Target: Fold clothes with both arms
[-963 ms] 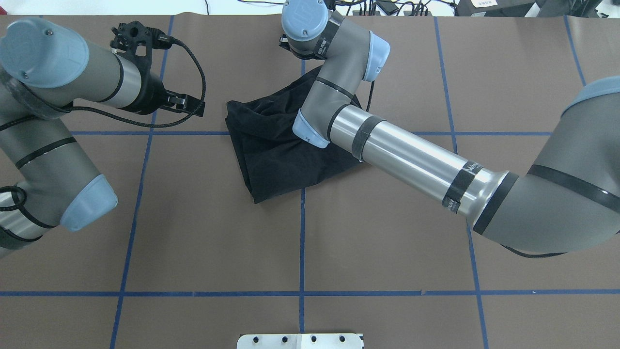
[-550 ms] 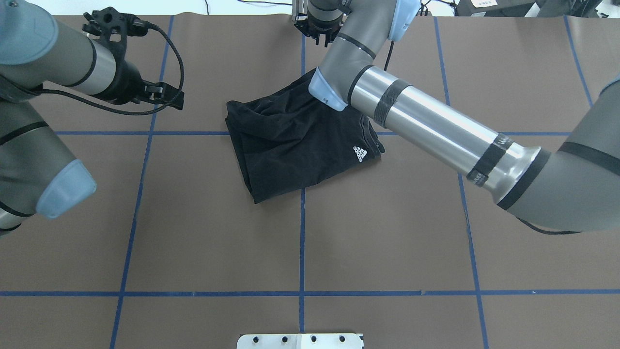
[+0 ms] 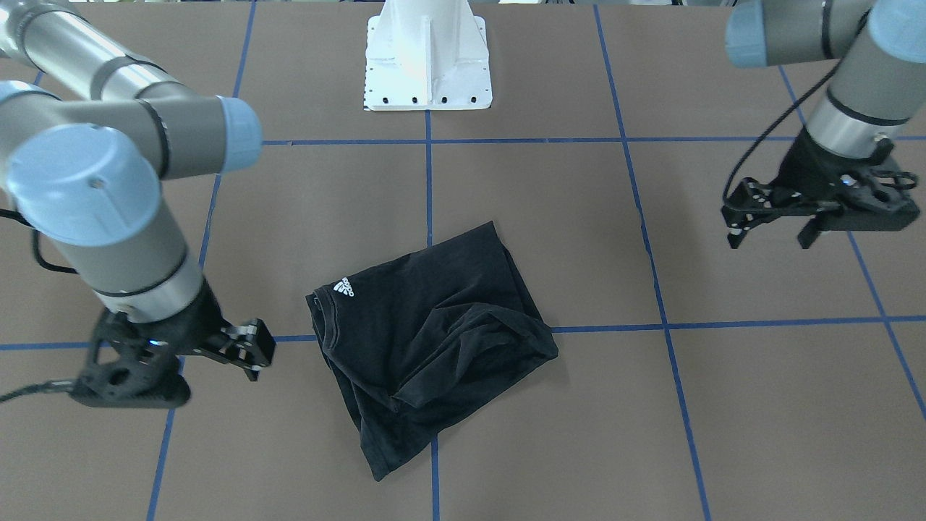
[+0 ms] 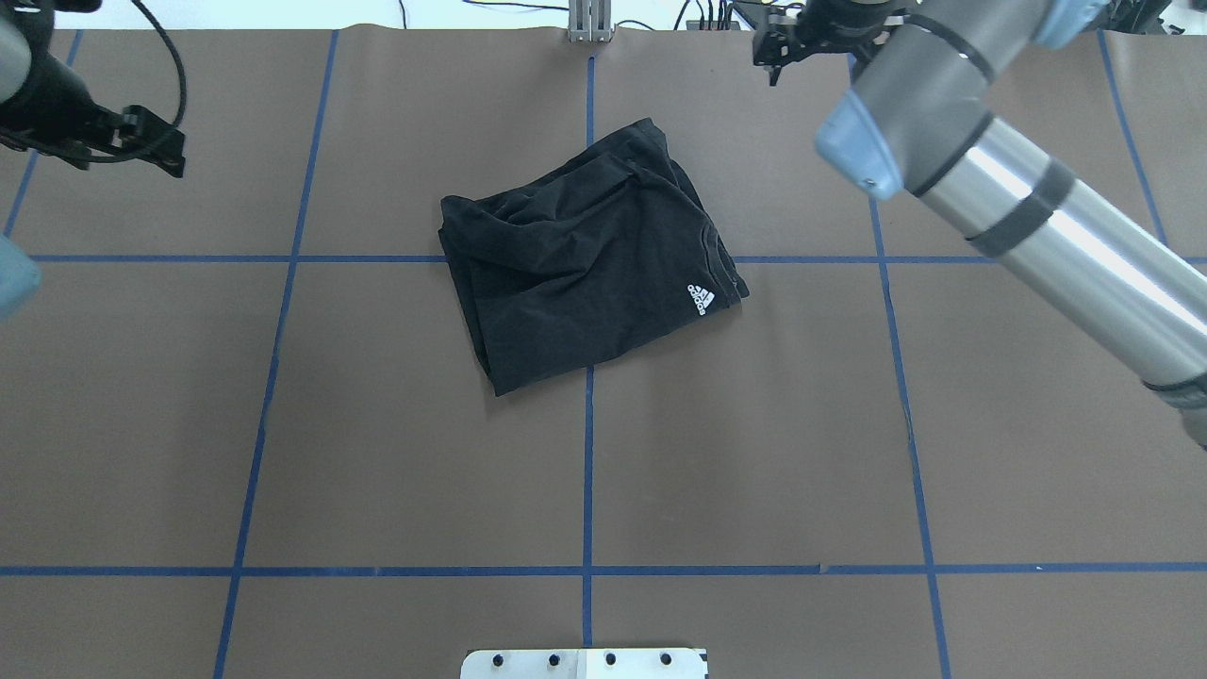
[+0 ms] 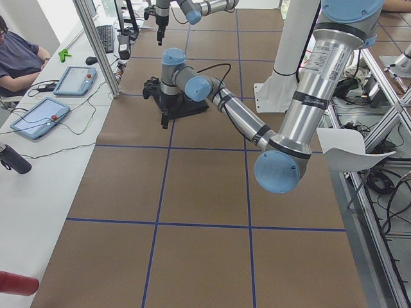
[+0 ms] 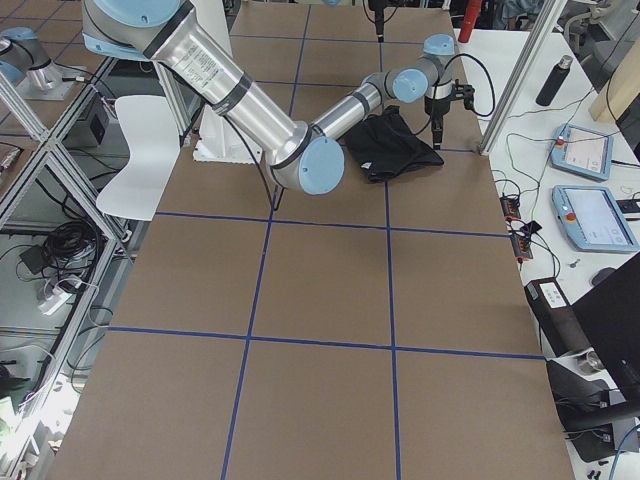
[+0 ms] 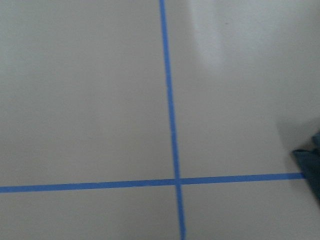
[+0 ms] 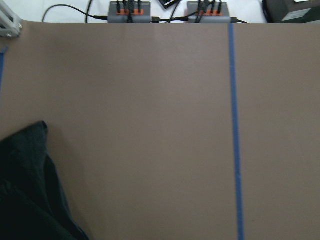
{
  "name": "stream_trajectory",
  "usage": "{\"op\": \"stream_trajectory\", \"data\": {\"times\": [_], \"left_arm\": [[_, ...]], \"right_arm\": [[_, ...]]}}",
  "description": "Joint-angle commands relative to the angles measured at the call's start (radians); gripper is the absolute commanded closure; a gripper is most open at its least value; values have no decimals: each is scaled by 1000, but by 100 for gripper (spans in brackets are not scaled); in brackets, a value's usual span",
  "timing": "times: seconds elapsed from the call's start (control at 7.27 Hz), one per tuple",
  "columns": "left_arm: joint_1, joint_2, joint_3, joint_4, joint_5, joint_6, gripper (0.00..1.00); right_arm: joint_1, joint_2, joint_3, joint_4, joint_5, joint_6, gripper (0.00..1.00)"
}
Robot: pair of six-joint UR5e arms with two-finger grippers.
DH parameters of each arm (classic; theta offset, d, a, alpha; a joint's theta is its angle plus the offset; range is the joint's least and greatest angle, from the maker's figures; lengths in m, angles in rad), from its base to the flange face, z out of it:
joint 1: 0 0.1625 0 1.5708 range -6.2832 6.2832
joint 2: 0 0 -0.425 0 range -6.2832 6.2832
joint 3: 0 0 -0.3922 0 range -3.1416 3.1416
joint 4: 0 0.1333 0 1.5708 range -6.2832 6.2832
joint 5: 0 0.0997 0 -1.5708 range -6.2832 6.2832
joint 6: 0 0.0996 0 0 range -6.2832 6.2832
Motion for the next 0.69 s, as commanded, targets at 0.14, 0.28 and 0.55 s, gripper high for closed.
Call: {"op": "stream_trajectory", "data": {"times": [0.14,0.28,0.55], "left_arm": [[-176,158,11,17,-21,327,0],[-219,210,34,15,-65,449,0],[-350,278,139,12,-158,695,0]], "right_arm": [[218,-352,232,-56,190,-422,0],[276,-449,236,-46,227,-530,0],[391,-625,230,-50,237,-787,0]]}}
